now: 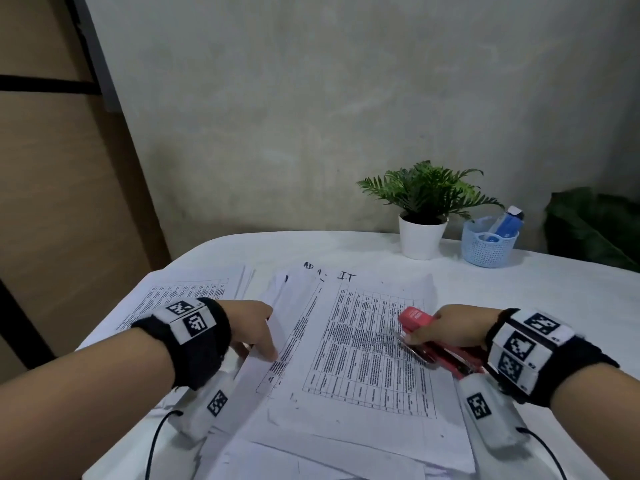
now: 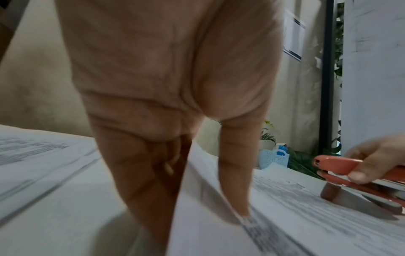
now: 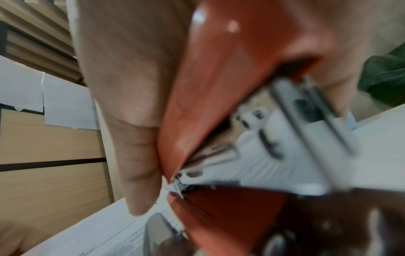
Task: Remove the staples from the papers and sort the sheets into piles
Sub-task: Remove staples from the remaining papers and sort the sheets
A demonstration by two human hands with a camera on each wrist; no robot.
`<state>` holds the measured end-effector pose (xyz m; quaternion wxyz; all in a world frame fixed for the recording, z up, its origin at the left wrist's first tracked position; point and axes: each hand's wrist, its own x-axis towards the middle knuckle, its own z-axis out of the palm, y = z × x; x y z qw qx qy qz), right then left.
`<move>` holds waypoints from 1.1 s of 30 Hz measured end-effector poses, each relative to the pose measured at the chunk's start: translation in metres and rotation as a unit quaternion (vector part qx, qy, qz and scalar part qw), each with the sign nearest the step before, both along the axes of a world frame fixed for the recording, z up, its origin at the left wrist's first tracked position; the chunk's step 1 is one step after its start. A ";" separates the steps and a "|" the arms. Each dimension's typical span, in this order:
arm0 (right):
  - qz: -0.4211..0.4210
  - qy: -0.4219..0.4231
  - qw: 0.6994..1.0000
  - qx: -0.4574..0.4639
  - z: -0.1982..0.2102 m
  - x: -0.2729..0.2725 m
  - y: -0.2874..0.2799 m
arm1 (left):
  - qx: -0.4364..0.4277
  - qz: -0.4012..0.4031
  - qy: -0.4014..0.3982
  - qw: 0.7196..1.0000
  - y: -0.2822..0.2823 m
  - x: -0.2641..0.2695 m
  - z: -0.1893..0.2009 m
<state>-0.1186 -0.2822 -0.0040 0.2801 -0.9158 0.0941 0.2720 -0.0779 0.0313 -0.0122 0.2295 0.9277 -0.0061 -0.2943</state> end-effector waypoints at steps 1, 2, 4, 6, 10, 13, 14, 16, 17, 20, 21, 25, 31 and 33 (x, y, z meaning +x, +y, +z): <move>0.006 -0.002 1.000 -0.006 0.001 0.000 0.003 | -0.006 0.001 -0.010 1.000 -0.004 0.000 0.001; 0.013 -0.001 1.000 -0.010 0.003 0.000 0.007 | -0.019 0.014 -0.020 1.000 -0.009 0.000 0.003; 0.021 -0.005 1.000 -0.018 0.007 -0.002 0.015 | -0.052 0.055 -0.019 0.997 -0.015 0.001 0.006; 0.022 -0.009 1.000 -0.017 0.008 -0.001 0.020 | -0.021 0.044 -0.031 0.998 -0.018 0.002 0.009; 0.048 -0.014 0.998 -0.030 0.007 -0.001 0.029 | 0.112 -0.036 -0.092 0.989 -0.018 0.001 0.011; 0.040 -0.047 0.998 -0.033 0.009 -0.001 0.023 | 0.067 -0.035 -0.151 0.986 -0.014 0.004 0.020; 0.021 -0.057 0.998 -0.005 0.011 -0.001 0.019 | 0.027 -0.025 -0.170 0.985 -0.010 0.005 0.026; -0.018 -0.081 0.993 0.079 0.017 -0.002 0.012 | -0.086 -0.001 -0.199 0.976 -0.001 0.005 0.036; -0.033 -0.096 0.987 0.126 0.019 -0.002 0.010 | -0.155 0.011 -0.208 0.966 0.002 0.003 0.040; -0.064 -0.153 0.939 0.302 0.030 0.000 0.009 | -0.317 0.034 -0.216 0.923 0.005 -0.008 0.052; -0.073 -0.171 0.918 0.350 0.035 0.000 0.010 | -0.343 0.036 -0.221 0.912 0.004 -0.011 0.055; -0.073 -0.241 0.883 0.397 0.057 -0.004 0.017 | -0.401 0.037 -0.226 0.887 -0.001 -0.022 0.062; -0.035 -0.339 0.858 0.385 0.087 -0.017 0.026 | -0.488 0.092 -0.338 0.799 -0.017 -0.033 0.079; -0.014 -0.361 0.852 0.379 0.095 -0.026 0.030 | -0.491 0.103 -0.384 0.775 -0.021 -0.039 0.084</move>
